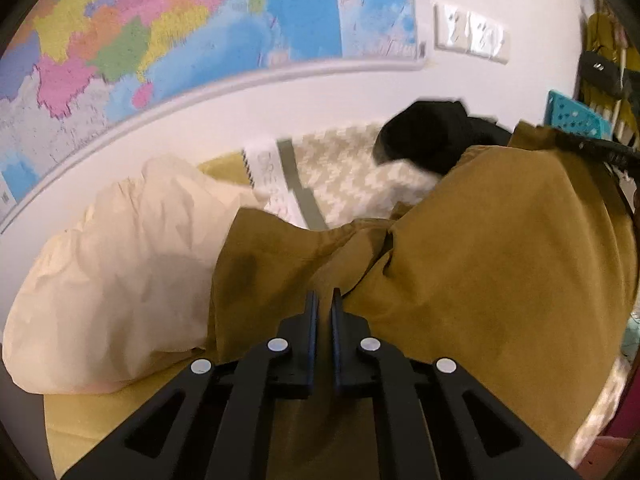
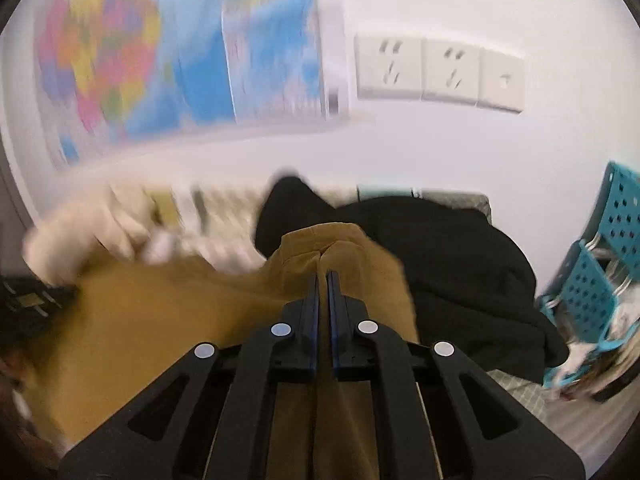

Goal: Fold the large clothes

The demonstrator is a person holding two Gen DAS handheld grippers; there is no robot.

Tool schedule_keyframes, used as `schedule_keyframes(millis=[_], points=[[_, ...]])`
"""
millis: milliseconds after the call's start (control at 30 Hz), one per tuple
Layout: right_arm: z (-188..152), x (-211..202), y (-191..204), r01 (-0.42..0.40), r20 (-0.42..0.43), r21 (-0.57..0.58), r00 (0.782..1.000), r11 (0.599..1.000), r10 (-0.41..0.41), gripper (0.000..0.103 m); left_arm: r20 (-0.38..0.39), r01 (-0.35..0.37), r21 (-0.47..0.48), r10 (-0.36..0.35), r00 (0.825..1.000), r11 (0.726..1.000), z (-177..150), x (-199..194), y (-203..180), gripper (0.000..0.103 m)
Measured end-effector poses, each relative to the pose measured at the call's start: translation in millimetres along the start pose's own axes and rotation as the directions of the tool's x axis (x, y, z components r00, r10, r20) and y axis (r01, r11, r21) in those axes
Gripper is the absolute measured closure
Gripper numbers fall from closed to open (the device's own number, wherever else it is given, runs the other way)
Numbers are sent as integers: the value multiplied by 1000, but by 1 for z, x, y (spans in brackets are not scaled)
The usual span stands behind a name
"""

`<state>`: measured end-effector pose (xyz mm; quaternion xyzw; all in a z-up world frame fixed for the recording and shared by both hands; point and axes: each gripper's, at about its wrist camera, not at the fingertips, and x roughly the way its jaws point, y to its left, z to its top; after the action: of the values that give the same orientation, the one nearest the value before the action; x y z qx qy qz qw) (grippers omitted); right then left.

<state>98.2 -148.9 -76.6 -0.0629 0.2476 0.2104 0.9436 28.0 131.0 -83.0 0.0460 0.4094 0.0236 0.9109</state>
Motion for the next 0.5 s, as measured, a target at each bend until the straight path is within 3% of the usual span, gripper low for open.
schedule_keyframes(millis=[67,133,200,233,300,400,500], points=[[-8,31,2,9,-103,-19,995,1000,-11,97,-64,-16,25,18,998,1000,-6,18,-3,88],[-22,62,3,9,-228,-43,974,999,-18,88,-88,-59,42,63,994,997,-12,27,-4,65],[-30,75,0,5,-274,-34,962,999,-14,83,-83,-53,56,58,995,997,-14,25,-3,64],[-29,73,-2,-1,-277,-30,961,1000,-8,83,-81,-38,52,43,996,998,-14,23,0,62],[-25,64,-7,12,-261,-3,965,1000,-13,63,-70,-17,22,18,997,1000,-14,16,10,54],[-18,37,-6,0,-191,14,982,1000,2,56,-40,62,-35,-64,997,997,-15,1,29,46],[-8,4,13,-88,-98,1,991,996,87,47,8,68,-63,-68,998,996,-14,-13,42,43]])
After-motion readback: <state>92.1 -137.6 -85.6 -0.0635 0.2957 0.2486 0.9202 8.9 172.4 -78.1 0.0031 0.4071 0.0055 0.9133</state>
